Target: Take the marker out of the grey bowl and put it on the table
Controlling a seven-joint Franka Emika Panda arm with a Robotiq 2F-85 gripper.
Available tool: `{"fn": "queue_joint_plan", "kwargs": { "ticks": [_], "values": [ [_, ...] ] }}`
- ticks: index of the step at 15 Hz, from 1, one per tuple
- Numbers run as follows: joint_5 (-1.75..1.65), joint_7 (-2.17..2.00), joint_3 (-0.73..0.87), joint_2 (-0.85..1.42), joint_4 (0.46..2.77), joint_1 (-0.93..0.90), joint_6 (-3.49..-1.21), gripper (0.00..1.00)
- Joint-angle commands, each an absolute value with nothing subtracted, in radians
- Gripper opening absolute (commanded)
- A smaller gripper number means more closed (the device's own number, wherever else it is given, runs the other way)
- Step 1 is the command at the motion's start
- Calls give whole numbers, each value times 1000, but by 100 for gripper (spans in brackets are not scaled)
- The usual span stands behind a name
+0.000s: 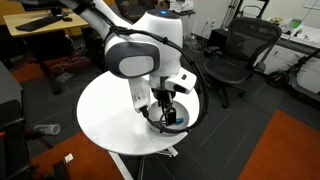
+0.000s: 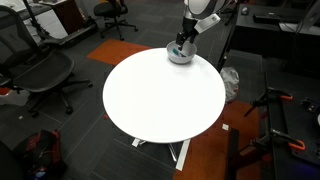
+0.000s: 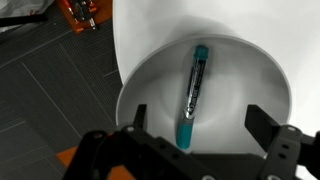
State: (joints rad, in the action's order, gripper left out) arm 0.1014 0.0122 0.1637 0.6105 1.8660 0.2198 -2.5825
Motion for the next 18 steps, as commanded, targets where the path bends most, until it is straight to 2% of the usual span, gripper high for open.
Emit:
{"fn": "queue_joint_plan", "kwargs": {
  "ticks": [1, 14, 15, 16, 18],
  "values": [
    [102, 5, 150, 676, 1780, 241, -2555, 100],
    [99, -7, 141, 818, 1619, 248, -2508, 100],
    [98, -8, 142, 825, 1609, 246, -2502, 95],
    [96, -9, 142, 831, 1600, 245, -2497, 74],
    [96, -9, 140, 841, 1584, 245, -2486, 69]
  ]
}}
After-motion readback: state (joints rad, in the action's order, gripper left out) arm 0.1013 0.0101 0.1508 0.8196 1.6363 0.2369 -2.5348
